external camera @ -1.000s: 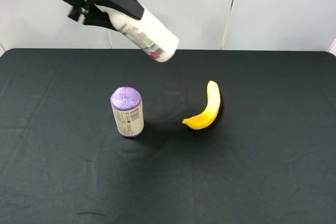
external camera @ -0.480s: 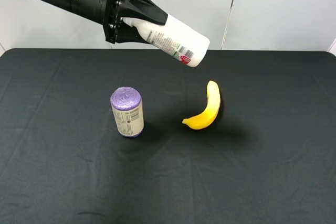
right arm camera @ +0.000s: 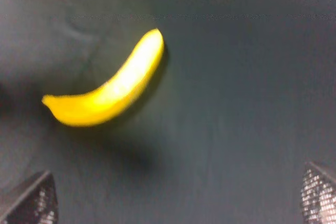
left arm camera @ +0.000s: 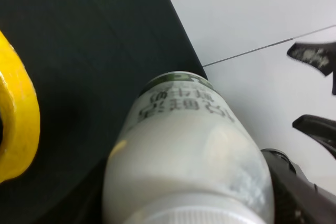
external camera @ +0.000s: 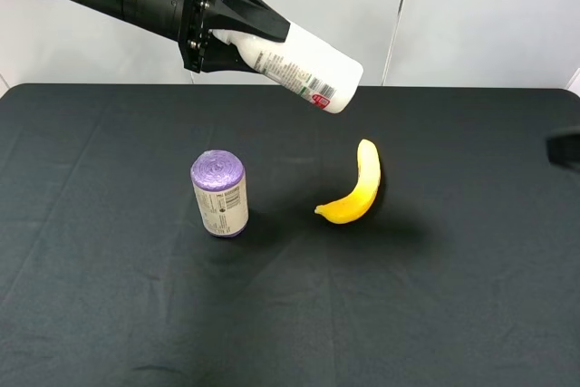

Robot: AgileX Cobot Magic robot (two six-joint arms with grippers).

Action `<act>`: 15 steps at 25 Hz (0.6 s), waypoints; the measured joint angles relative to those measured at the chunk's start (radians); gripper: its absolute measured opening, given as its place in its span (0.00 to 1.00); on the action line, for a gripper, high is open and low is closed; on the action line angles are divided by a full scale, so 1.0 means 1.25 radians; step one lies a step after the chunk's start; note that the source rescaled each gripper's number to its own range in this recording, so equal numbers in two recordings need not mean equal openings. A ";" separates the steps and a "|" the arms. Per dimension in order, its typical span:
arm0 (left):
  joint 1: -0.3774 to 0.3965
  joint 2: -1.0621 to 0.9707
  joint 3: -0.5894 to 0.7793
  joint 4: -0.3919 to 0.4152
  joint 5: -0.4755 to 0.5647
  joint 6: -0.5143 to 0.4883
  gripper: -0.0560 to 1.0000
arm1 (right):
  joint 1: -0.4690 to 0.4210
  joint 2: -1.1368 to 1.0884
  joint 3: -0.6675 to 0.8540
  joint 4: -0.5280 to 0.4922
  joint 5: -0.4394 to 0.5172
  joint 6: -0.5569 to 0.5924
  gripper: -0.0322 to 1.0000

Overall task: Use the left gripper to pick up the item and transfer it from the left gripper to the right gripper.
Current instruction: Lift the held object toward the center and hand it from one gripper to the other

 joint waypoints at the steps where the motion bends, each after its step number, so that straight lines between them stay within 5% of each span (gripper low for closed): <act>1: 0.000 0.000 0.000 0.000 0.000 0.000 0.06 | 0.019 0.024 -0.017 0.000 -0.012 -0.013 1.00; 15: 0.000 0.000 0.000 0.025 0.011 0.001 0.06 | 0.299 0.291 -0.200 -0.001 -0.083 -0.090 1.00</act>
